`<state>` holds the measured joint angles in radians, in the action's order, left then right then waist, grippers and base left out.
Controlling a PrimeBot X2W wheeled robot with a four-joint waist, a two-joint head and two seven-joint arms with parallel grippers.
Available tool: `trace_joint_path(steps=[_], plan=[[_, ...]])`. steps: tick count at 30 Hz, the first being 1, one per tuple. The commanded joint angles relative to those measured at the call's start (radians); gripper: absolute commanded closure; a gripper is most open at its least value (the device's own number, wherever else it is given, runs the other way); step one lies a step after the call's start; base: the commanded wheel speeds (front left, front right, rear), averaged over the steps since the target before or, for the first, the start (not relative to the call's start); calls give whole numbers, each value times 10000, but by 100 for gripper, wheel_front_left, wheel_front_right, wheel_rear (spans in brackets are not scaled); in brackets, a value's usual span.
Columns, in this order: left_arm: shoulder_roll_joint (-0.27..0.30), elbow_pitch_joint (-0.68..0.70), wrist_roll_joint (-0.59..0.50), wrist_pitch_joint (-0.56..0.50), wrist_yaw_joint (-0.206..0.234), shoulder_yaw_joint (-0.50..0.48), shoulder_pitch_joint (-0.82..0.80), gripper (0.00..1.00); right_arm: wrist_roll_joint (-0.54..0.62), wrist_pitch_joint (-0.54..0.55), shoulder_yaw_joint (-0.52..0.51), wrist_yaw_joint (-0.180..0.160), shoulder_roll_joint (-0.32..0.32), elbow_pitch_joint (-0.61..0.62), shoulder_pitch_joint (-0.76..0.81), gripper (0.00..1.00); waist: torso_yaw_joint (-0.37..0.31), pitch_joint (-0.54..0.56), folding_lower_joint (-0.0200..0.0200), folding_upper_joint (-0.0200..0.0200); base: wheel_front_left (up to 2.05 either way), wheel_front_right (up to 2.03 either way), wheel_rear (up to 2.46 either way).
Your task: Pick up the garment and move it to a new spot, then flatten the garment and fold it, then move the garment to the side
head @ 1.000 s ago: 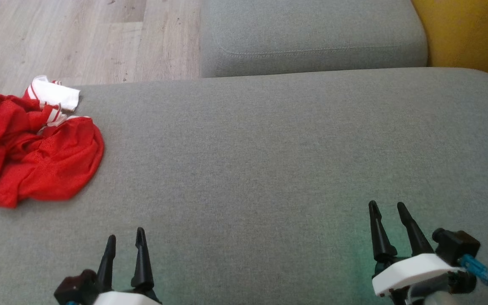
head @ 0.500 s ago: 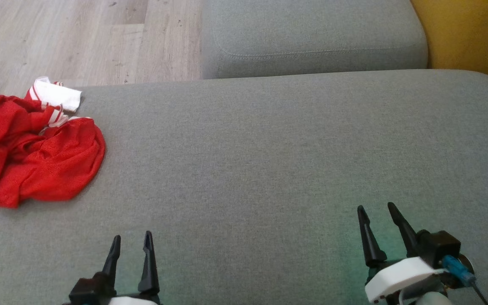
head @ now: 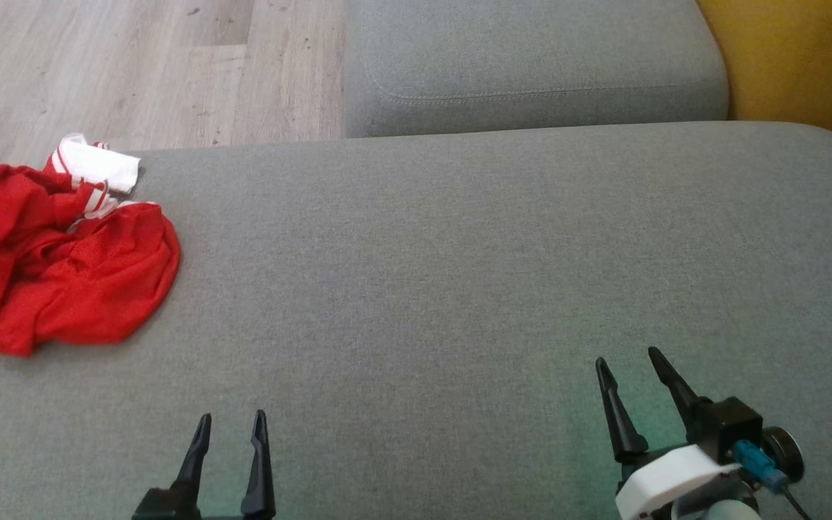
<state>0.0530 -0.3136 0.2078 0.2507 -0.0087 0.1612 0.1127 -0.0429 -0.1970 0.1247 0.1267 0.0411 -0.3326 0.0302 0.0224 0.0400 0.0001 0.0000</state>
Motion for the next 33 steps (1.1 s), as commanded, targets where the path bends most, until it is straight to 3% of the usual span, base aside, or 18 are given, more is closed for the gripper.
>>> trace_joint_path(steps=[1,23,33], plan=[[80,257,77,61,49,-326,-299,0,-30,-75,222,40,91,261,-267,0,2,5,-1,0,0,0,0],[195,137,395,-23,160,-287,-349,0,-82,-122,45,40,91,160,-273,0,122,32,-1,0,0,0,0],[308,262,293,-108,193,-85,-434,0,-152,-251,-204,40,91,145,-102,0,1545,79,-1,0,0,0,0]])
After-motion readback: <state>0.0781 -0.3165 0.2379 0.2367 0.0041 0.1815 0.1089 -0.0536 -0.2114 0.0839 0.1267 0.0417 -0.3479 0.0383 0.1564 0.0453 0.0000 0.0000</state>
